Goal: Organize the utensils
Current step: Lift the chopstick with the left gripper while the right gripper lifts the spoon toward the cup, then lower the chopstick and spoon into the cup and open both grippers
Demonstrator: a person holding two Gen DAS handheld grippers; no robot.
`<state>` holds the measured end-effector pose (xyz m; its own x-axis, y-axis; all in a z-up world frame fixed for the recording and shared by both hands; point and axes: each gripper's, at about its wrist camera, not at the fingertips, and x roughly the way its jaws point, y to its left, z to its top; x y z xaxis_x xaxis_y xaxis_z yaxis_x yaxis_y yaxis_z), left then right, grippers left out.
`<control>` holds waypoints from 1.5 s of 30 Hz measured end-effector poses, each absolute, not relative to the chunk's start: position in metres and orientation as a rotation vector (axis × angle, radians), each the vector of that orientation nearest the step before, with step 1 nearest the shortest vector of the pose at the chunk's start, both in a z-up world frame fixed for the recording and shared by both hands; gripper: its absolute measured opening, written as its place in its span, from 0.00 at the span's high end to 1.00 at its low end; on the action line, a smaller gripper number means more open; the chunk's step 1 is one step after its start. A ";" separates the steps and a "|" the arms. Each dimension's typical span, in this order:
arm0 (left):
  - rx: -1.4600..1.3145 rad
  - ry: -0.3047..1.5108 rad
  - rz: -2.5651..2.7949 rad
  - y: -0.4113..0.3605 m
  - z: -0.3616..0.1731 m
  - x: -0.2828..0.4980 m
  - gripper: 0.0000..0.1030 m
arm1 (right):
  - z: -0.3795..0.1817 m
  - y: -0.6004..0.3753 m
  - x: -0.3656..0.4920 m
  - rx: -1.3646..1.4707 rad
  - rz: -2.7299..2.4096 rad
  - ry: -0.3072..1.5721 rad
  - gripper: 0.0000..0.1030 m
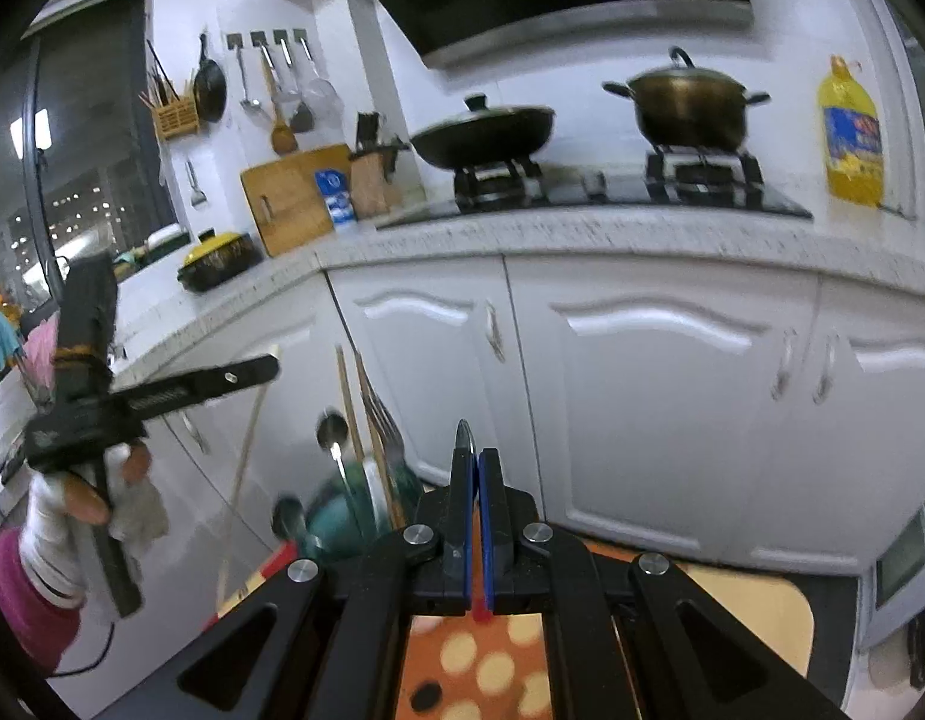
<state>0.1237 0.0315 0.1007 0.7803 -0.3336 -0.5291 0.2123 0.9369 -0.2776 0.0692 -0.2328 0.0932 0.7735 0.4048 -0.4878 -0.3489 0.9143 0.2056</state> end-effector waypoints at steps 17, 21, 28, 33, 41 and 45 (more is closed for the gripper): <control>-0.332 0.474 -0.176 0.058 0.096 0.193 0.95 | 0.099 -0.168 0.131 -0.044 0.385 0.455 0.99; -0.299 0.473 -0.175 0.051 0.085 0.190 0.95 | 0.088 -0.154 0.135 -0.100 0.390 0.450 0.99; -0.218 0.489 -0.212 0.046 0.076 0.174 0.95 | 0.068 -0.136 0.130 -0.163 0.428 0.477 0.99; -0.212 0.503 -0.210 0.053 0.069 0.157 0.95 | 0.058 -0.134 0.120 -0.178 0.447 0.502 0.99; -0.233 0.499 -0.218 0.051 0.072 0.149 0.95 | 0.059 -0.137 0.113 -0.155 0.477 0.530 0.99; -0.262 0.499 -0.228 0.050 0.074 0.148 0.95 | 0.052 -0.134 0.106 -0.159 0.496 0.556 0.99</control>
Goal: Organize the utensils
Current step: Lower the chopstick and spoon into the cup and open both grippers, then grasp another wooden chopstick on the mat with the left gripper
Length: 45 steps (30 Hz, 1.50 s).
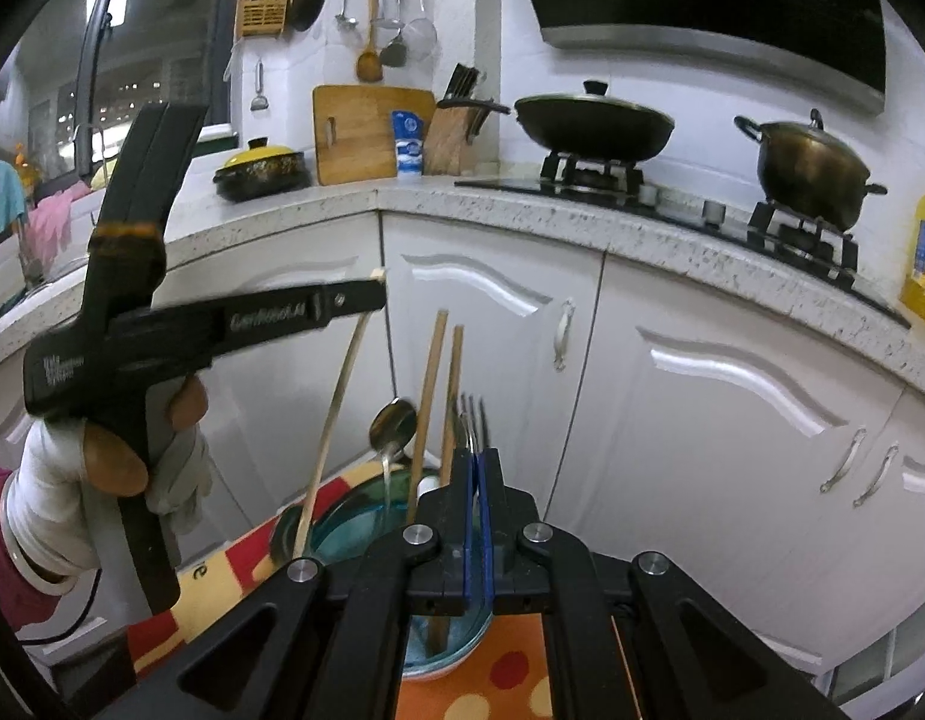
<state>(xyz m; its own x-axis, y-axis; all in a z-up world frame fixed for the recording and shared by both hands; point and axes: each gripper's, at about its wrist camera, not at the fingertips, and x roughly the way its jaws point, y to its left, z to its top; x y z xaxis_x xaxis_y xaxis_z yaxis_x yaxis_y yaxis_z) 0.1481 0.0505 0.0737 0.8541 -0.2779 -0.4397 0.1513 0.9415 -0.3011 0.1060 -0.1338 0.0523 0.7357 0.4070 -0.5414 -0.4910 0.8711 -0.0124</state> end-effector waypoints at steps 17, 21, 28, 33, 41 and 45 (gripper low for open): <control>-0.258 0.515 -0.250 0.032 0.065 0.138 0.95 | 0.037 -0.140 0.101 -0.118 0.503 0.618 0.98; -0.240 0.541 -0.262 0.027 0.057 0.131 0.95 | 0.037 -0.140 0.100 -0.110 0.507 0.622 0.98; -0.258 0.554 -0.245 0.032 0.055 0.130 0.95 | 0.036 -0.139 0.098 -0.114 0.503 0.631 0.98; -0.306 0.547 -0.227 0.054 0.063 0.127 0.95 | 0.035 -0.142 0.097 -0.110 0.500 0.646 0.98; -0.322 0.642 -0.176 0.090 0.042 0.120 0.79 | 0.033 -0.145 0.103 -0.088 0.502 0.687 0.98; -0.361 0.767 -0.157 0.099 0.008 0.122 0.73 | 0.031 -0.151 0.108 -0.050 0.479 0.714 0.86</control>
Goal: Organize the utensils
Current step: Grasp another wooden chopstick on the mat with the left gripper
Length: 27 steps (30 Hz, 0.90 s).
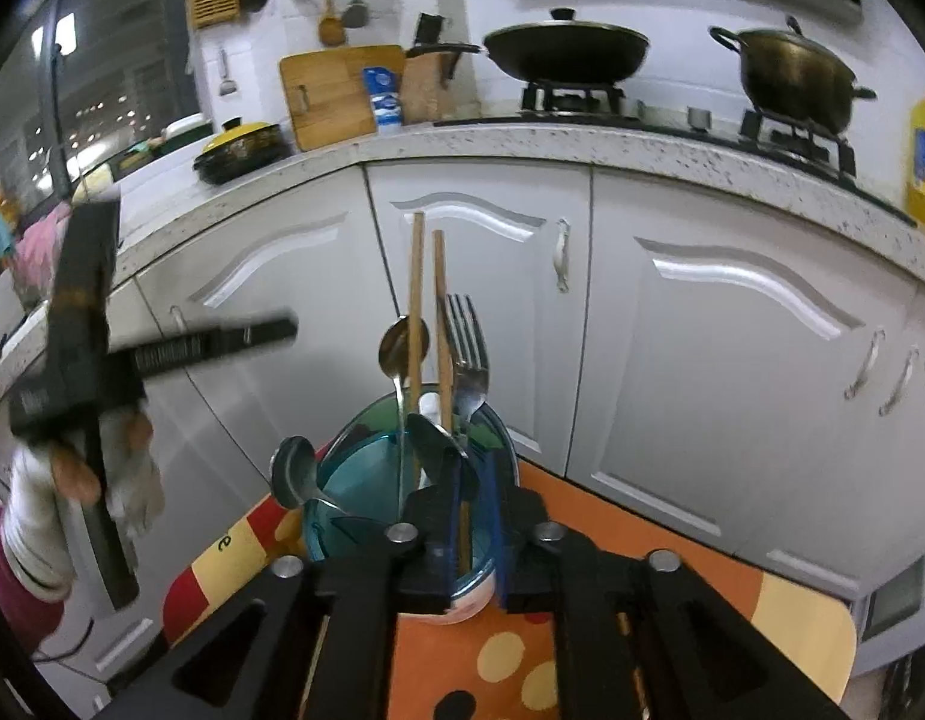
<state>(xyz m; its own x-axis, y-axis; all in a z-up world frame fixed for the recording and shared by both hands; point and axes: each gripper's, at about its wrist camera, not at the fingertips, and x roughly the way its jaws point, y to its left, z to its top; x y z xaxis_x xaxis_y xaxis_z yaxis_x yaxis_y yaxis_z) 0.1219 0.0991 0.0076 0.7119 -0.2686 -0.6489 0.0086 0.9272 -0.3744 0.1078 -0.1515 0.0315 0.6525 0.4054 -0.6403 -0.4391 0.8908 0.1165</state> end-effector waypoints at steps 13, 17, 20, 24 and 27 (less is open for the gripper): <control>-0.385 0.965 -0.124 0.099 -0.064 0.158 0.68 | 0.032 -0.161 0.101 -0.019 0.491 0.738 0.82; -0.348 1.006 -0.116 0.090 -0.079 0.176 0.68 | 0.032 -0.166 0.097 -0.025 0.498 0.741 0.82; -0.301 1.035 -0.121 0.080 -0.089 0.189 0.68 | 0.033 -0.175 0.093 -0.011 0.497 0.732 0.82; -0.255 1.066 -0.133 0.071 -0.100 0.200 0.68 | 0.042 -0.200 0.085 0.054 0.498 0.698 0.81; -0.246 1.076 -0.117 0.072 -0.106 0.204 0.68 | 0.047 -0.221 0.084 0.113 0.491 0.686 0.80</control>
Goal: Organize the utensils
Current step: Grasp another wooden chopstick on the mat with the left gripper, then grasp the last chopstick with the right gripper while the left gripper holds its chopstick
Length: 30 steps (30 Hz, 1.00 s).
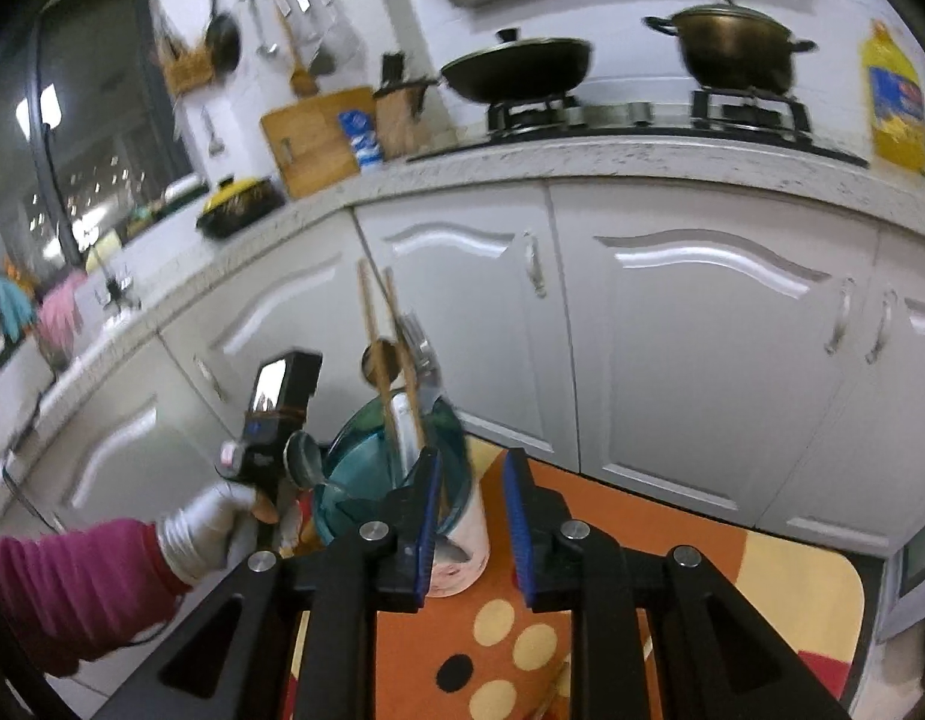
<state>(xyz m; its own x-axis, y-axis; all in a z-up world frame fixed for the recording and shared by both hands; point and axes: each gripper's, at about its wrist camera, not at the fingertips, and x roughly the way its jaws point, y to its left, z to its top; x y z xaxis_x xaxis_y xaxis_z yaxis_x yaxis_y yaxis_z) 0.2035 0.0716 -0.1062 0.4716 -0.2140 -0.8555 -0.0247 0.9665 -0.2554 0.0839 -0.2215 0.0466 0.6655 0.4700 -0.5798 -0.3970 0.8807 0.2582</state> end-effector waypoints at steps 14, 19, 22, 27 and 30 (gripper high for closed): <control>-0.307 1.102 -0.117 0.090 -0.111 0.193 0.67 | -0.069 -0.289 0.083 0.173 0.246 0.979 0.77; -0.302 1.113 -0.136 0.091 -0.112 0.187 0.63 | -0.089 -0.286 0.077 0.180 0.249 1.024 0.77; -0.308 1.118 -0.138 0.089 -0.112 0.187 0.61 | -0.092 -0.285 0.082 0.189 0.237 1.036 0.77; -0.265 1.118 -0.139 0.081 -0.113 0.192 0.60 | -0.091 -0.283 0.084 0.197 0.238 1.033 0.77; -0.223 1.113 -0.135 0.074 -0.114 0.195 0.60 | -0.092 -0.281 0.084 0.183 0.238 1.039 0.77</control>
<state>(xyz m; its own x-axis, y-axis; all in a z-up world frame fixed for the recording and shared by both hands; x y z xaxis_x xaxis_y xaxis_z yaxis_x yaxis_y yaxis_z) 0.1948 0.0744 -0.1143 0.4369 -0.2181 -0.8727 -0.0039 0.9697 -0.2443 0.0837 -0.2813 -0.0919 0.4848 0.2804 -0.8285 -0.1081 0.9592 0.2614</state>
